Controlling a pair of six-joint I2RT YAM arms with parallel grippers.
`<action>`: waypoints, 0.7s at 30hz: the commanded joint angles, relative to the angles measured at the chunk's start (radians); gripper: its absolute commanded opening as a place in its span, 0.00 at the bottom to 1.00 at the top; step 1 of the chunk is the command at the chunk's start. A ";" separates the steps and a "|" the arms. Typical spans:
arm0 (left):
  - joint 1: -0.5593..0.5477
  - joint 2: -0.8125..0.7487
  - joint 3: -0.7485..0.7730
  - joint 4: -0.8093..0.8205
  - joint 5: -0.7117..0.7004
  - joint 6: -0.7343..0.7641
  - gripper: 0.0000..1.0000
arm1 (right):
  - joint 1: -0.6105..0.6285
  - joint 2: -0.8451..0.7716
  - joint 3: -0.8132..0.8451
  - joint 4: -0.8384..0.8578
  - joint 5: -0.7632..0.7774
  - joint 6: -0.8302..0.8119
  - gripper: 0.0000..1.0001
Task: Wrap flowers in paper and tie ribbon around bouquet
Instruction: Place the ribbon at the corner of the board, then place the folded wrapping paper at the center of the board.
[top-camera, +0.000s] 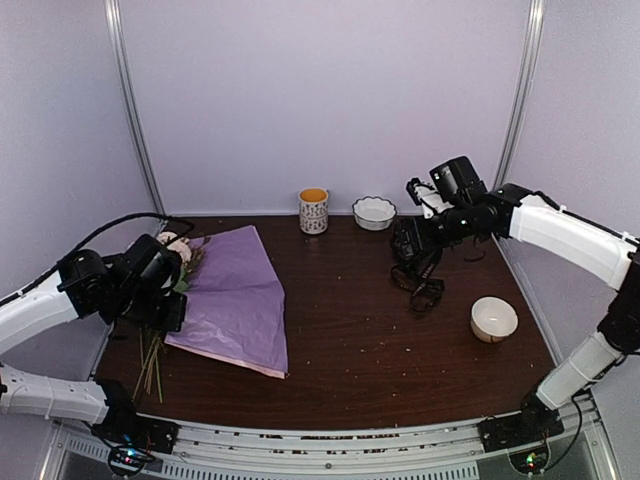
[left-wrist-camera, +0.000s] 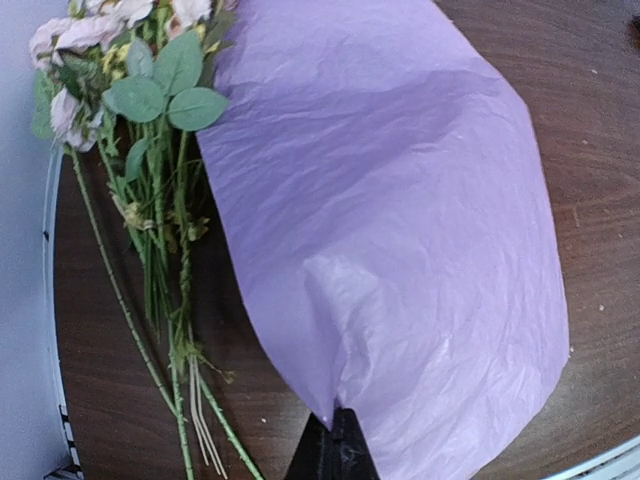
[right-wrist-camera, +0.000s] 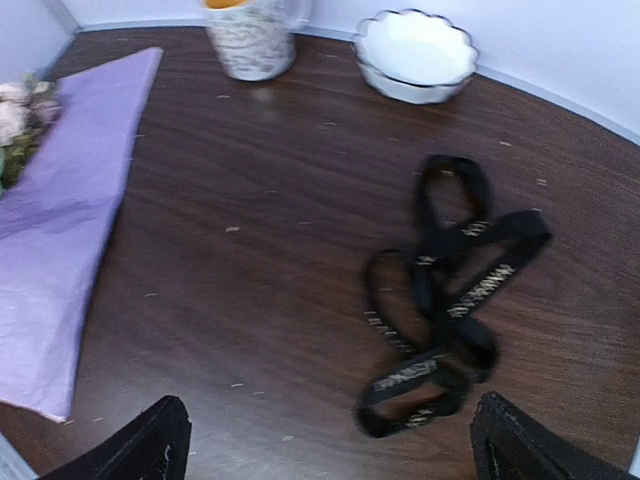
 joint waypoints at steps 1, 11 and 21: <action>-0.114 0.024 0.086 0.039 0.006 -0.046 0.00 | 0.161 -0.089 -0.165 0.167 -0.275 0.160 1.00; -0.440 0.039 0.111 0.226 0.053 -0.169 0.00 | 0.400 -0.083 -0.514 0.648 -0.509 0.516 0.98; -0.490 -0.063 0.063 0.242 0.086 -0.237 0.00 | 0.404 -0.029 -0.612 0.821 -0.568 0.588 1.00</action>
